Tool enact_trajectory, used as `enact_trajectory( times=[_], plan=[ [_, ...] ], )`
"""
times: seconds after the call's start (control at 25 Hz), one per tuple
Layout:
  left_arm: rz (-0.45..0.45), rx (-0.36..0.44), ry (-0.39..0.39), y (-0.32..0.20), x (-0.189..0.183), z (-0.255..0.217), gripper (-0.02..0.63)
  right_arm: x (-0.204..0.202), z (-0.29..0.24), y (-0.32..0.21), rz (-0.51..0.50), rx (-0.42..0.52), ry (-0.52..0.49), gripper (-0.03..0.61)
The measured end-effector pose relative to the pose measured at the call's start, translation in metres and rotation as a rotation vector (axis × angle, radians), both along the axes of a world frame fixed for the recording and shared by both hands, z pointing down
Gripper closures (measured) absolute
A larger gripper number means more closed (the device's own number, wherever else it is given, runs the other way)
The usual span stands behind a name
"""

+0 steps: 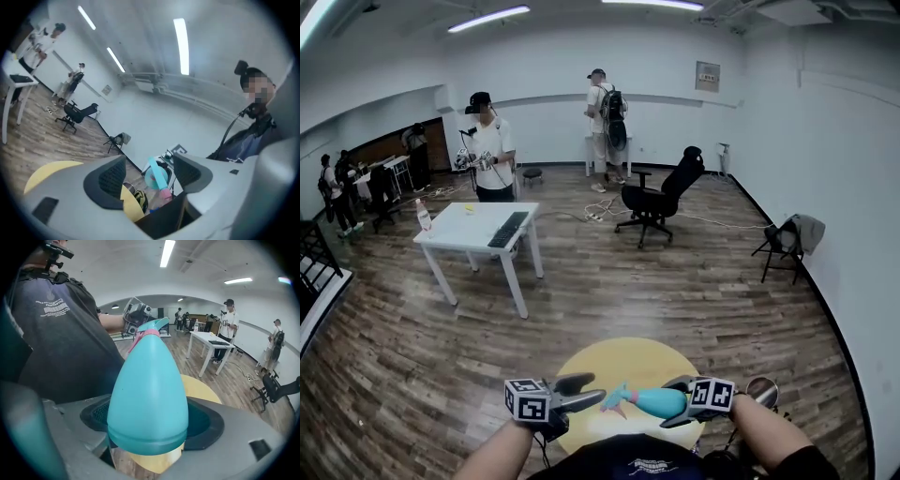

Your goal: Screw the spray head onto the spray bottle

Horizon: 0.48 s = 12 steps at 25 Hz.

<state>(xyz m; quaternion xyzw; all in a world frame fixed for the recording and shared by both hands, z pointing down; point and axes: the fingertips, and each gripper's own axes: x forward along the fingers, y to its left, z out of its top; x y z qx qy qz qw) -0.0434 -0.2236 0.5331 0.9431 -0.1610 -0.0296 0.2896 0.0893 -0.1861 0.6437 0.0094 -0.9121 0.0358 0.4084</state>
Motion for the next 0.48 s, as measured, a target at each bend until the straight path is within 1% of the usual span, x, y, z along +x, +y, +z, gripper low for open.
enact_trajectory(
  times=[0.04, 0.08, 0.16, 0.2, 0.24, 0.28, 0.32, 0.36, 0.4, 0.44, 0.48],
  plan=[
    [-0.023, -0.02, 0.022, -0.003, -0.012, 0.001, 0.27, 0.002, 0.003, 0.002, 0.006, -0.001, 0.007, 0.138],
    [-0.029, -0.032, 0.024, -0.003, -0.018, 0.003, 0.27, 0.004, 0.005, 0.004, 0.006, 0.002, 0.017, 0.137],
    [0.006, -0.034, -0.004, 0.001, -0.011, 0.008, 0.256, 0.001, 0.006, 0.005, -0.006, 0.015, 0.033, 0.137],
    [0.047, -0.016, -0.039, 0.007, 0.002, 0.01, 0.256, -0.004, 0.003, 0.006, -0.02, 0.023, 0.033, 0.137],
    [0.099, 0.02, -0.094, 0.014, 0.019, 0.013, 0.256, -0.011, 0.0, 0.006, -0.038, 0.031, 0.031, 0.138],
    [0.155, 0.077, -0.171, 0.023, 0.038, 0.018, 0.256, -0.019, -0.004, 0.007, -0.06, 0.044, 0.033, 0.137],
    [0.208, 0.151, -0.261, 0.031, 0.057, 0.022, 0.258, -0.025, -0.005, 0.008, -0.085, 0.066, 0.049, 0.138],
    [0.248, 0.232, -0.347, 0.037, 0.071, 0.026, 0.394, -0.027, -0.003, 0.008, -0.111, 0.095, 0.08, 0.138],
    [0.279, 0.3, -0.416, 0.042, 0.08, 0.028, 0.399, -0.027, 0.001, 0.007, -0.134, 0.118, 0.113, 0.138],
    [0.306, 0.343, -0.459, 0.046, 0.084, 0.028, 0.401, -0.025, 0.004, 0.01, -0.15, 0.117, 0.128, 0.138],
    [0.331, 0.365, -0.481, 0.05, 0.085, 0.029, 0.404, -0.024, 0.004, 0.014, -0.163, 0.098, 0.126, 0.138]
  ],
)
